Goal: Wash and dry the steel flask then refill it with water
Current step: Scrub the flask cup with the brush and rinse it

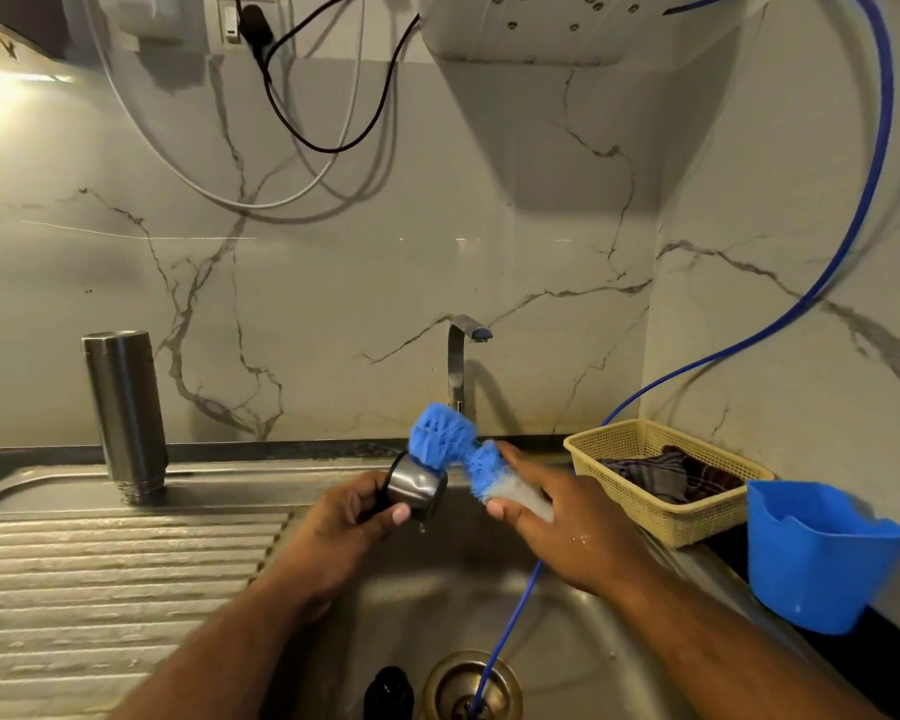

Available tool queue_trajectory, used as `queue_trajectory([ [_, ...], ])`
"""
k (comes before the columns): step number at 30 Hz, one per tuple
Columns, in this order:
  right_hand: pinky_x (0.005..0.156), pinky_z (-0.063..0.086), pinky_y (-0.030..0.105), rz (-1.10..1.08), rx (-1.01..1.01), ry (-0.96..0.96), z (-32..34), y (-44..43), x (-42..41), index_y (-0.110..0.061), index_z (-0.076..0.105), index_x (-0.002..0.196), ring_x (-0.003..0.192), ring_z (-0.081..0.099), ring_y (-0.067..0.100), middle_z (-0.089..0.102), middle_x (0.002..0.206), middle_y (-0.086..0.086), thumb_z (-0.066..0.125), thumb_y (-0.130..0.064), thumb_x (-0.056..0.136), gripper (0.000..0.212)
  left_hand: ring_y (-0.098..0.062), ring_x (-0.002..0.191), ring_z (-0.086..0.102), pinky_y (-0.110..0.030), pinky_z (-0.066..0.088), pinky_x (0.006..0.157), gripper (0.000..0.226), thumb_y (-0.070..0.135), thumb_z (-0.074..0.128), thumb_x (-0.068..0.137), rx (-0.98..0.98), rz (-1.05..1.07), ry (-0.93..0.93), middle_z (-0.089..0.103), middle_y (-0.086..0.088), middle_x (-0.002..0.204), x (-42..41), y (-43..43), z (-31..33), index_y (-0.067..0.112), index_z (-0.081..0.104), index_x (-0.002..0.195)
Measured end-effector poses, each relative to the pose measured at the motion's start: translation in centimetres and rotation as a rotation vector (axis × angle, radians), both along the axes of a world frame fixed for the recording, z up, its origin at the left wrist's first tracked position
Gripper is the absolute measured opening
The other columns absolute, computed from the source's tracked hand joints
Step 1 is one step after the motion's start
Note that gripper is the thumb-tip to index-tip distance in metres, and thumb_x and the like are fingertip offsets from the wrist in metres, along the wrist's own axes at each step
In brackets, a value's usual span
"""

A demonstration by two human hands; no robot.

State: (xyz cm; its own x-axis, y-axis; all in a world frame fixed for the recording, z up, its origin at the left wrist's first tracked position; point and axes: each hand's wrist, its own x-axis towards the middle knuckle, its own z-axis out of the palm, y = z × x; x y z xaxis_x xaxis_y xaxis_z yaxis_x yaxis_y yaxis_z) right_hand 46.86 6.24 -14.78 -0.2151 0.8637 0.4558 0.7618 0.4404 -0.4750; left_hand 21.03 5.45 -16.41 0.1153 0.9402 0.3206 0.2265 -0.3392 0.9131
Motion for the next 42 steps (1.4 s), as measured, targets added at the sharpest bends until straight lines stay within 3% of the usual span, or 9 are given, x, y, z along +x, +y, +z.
queue_trajectory([
  [9,0.092,0.053,0.034,0.000,0.058,-0.112,0.0,-0.5,-0.7,-0.063,0.020,0.150,0.113,0.060,0.005,0.063,0.135,-0.017,0.055,-0.069,0.090,0.069,-0.015,0.110,0.070,-0.026,0.054,0.097,0.025,0.001,0.060,0.096,0.001,-0.023,-0.015,0.077,-0.002,0.111,0.1,0.1,0.1,0.009,0.068,0.118],
  [12,0.097,0.052,0.035,-0.052,0.022,-0.018,0.0,0.0,-0.2,-0.059,0.027,0.151,0.116,0.061,0.010,0.064,0.135,-0.013,0.058,-0.064,0.092,0.067,-0.018,0.109,0.070,-0.019,0.053,0.092,0.027,-0.003,0.060,0.095,0.041,-0.023,-0.038,0.077,-0.005,0.110,0.2,0.1,0.2,0.009,0.068,0.119],
  [15,0.095,0.054,0.037,0.012,0.029,-0.052,0.0,-0.1,-0.3,-0.072,0.019,0.144,0.115,0.061,0.007,0.062,0.137,-0.017,0.052,-0.074,0.087,0.066,-0.023,0.106,0.071,-0.022,0.057,0.086,0.030,-0.005,0.059,0.095,0.017,-0.039,-0.083,0.076,-0.010,0.110,0.1,0.1,0.3,0.007,0.064,0.122],
  [20,0.095,0.053,0.038,-0.024,0.036,-0.050,-0.2,0.3,-0.2,-0.066,0.021,0.148,0.115,0.062,0.008,0.065,0.134,-0.015,0.055,-0.071,0.087,0.070,-0.012,0.109,0.070,-0.017,0.055,0.085,0.035,-0.005,0.062,0.094,-0.050,-0.038,-0.062,0.076,0.000,0.112,0.3,-0.2,0.1,0.011,0.062,0.124],
  [27,0.095,0.053,0.039,-0.019,0.034,-0.039,-0.3,0.3,-0.5,-0.062,0.025,0.149,0.115,0.061,0.009,0.065,0.134,-0.013,0.059,-0.068,0.089,0.070,-0.028,0.110,0.070,-0.041,0.055,0.099,0.026,0.015,0.061,0.096,-0.114,-0.033,-0.229,0.075,-0.011,0.111,0.8,-0.1,0.0,0.008,0.064,0.121],
  [32,0.094,0.054,0.040,0.059,0.039,-0.096,-0.1,-0.2,-0.4,-0.072,0.018,0.144,0.116,0.060,0.007,0.062,0.137,-0.018,0.056,-0.071,0.087,0.068,-0.022,0.089,0.071,-0.029,0.057,0.072,0.027,0.013,0.064,0.093,-0.054,-0.021,-0.215,0.076,-0.013,0.106,0.8,0.0,0.2,0.011,0.066,0.120],
  [35,0.097,0.053,0.037,-0.008,0.021,-0.007,-0.5,0.6,0.0,-0.057,0.031,0.150,0.115,0.062,0.008,0.065,0.134,-0.014,0.063,-0.061,0.089,0.069,-0.023,0.094,0.069,-0.034,0.053,0.085,0.037,0.020,0.068,0.086,-0.019,-0.021,-0.240,0.076,-0.013,0.107,0.5,0.4,0.0,0.010,0.066,0.121],
  [39,0.095,0.054,0.036,0.088,0.047,-0.034,-0.1,0.0,-0.2,-0.073,0.019,0.143,0.114,0.061,0.003,0.063,0.135,-0.018,0.059,-0.068,0.088,0.068,-0.021,0.102,0.072,-0.033,0.056,0.087,0.037,0.015,0.070,0.086,-0.039,-0.028,-0.228,0.076,-0.010,0.110,-0.1,0.3,0.0,0.011,0.063,0.123],
  [42,0.094,0.053,0.035,0.033,0.071,-0.072,0.1,0.0,-0.4,-0.065,0.021,0.149,0.116,0.059,0.006,0.061,0.138,-0.016,0.057,-0.067,0.091,0.068,-0.020,0.110,0.070,-0.038,0.056,0.095,0.034,0.008,0.069,0.091,-0.046,-0.041,-0.094,0.075,-0.005,0.114,0.0,0.3,-0.2,0.017,0.064,0.124],
])
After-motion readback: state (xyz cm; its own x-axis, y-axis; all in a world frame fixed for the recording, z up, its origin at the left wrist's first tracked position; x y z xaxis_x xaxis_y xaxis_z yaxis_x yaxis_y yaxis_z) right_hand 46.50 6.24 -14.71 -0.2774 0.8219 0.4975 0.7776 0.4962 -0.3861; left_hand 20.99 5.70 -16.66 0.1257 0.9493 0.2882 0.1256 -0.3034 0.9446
